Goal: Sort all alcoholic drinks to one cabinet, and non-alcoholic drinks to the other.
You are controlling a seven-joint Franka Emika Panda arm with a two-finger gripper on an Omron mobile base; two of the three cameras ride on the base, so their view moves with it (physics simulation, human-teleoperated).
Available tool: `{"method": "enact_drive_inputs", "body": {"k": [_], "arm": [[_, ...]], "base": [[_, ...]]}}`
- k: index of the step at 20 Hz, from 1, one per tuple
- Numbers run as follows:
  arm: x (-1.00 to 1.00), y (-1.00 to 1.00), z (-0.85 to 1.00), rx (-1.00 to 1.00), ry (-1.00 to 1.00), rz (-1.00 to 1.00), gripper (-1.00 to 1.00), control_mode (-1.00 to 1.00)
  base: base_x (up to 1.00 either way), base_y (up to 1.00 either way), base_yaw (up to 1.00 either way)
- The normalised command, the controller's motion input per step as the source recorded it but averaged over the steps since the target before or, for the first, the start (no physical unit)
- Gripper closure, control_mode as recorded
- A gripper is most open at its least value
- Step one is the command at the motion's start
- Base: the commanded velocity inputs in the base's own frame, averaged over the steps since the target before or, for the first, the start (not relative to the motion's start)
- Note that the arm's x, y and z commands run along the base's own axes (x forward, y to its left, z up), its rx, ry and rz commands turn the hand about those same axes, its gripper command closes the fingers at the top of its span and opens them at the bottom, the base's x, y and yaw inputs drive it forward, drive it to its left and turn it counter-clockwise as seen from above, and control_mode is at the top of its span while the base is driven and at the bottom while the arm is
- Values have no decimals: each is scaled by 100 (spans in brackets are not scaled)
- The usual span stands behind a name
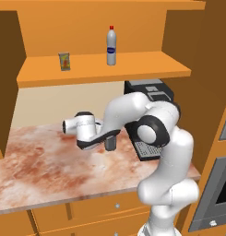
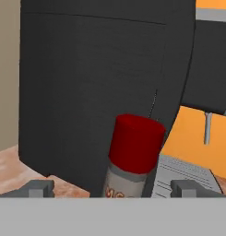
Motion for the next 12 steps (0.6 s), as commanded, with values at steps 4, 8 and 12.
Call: {"method": "enact_drive_inputs", "body": {"k": [4, 8, 12], "arm": [[11, 0, 0, -4, 0, 0, 100, -100], [0, -11, 0, -4, 0, -2, 100, -100], [0, -35, 0, -4, 0, -5, 100, -100]], "base": [[0, 0, 0], [0, 0, 0], [0, 0, 0]]}}
